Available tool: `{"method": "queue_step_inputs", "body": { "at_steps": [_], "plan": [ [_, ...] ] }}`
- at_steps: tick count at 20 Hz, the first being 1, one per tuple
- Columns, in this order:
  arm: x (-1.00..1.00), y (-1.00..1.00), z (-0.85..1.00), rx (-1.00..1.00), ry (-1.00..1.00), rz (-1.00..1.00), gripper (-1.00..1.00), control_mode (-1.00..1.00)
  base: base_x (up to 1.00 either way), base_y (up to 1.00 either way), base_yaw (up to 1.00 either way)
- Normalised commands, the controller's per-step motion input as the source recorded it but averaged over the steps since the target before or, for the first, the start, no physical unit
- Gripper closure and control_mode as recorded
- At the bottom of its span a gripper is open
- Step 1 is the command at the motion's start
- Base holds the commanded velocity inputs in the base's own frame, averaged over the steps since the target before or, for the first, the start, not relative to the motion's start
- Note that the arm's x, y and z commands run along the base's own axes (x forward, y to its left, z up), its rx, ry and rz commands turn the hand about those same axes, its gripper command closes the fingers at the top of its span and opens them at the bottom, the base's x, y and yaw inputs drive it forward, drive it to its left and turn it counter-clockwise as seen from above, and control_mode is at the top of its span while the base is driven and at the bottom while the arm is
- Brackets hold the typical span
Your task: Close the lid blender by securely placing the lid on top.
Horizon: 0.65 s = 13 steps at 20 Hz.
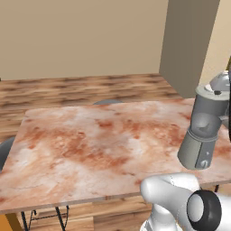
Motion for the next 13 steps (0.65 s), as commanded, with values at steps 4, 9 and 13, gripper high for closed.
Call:
{"method": "queue_step_inputs", "body": {
  "at_steps": [4,9,13],
  "plan": [
    [-0.22,1.0,0.0,0.0,0.0,0.0,-1.0,-1.0,0.0,0.0,0.0],
    [-0.01,1.0,0.0,-0.03,0.0,0.0,-1.0,-1.0,0.0,0.0,0.0],
    [0.0,1.0,0.0,-0.06,0.0,0.0,-1.0,-1.0,0.0,0.0,0.0]
  ]
}}
